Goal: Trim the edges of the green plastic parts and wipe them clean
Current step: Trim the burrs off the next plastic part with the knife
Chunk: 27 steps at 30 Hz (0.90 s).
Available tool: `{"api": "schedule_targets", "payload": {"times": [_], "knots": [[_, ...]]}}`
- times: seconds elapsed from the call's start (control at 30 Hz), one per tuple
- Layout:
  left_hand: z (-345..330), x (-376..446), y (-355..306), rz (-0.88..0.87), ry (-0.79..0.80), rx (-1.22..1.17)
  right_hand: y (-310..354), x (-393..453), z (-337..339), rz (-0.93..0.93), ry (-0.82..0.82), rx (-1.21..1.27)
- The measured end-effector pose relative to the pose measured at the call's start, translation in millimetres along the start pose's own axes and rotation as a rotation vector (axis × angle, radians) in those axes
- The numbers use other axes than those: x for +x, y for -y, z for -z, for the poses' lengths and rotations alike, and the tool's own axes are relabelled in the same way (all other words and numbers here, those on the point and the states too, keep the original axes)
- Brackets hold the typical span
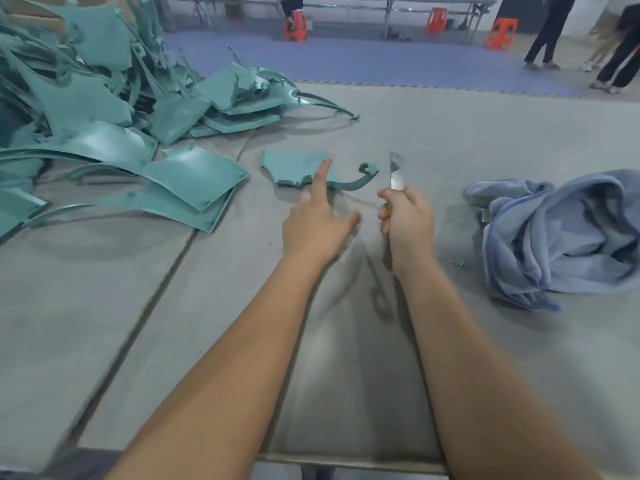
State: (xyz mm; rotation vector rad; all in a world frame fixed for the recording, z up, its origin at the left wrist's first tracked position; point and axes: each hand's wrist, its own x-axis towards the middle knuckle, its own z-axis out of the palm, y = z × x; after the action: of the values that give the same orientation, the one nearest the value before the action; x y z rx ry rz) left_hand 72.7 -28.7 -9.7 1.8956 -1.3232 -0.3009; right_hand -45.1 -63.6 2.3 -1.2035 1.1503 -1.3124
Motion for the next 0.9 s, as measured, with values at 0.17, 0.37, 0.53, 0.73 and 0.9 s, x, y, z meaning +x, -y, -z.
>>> {"api": "schedule_targets", "payload": {"times": [0.17, 0.37, 0.53, 0.73, 0.9], "knots": [[-1, -4, 0, -0.431, -0.106, -0.190, 0, -7, -12, 0.051, 0.107, 0.011], [-1, -3, -4, -0.416, -0.127, -0.185, 3, -3, -10, -0.014, 0.082, 0.019], [9, -8, -14, -0.293, -0.185, -0.387, 7, -2, -6, -0.040, 0.041, 0.024], [48, 4, -5, 0.081, -0.293, -1.678, 7, -7, -3, -0.018, 0.037, 0.018], [48, 9, 15, 0.515, -0.394, -1.706, 7, -9, -3, -0.040, 0.047, 0.008]]}}
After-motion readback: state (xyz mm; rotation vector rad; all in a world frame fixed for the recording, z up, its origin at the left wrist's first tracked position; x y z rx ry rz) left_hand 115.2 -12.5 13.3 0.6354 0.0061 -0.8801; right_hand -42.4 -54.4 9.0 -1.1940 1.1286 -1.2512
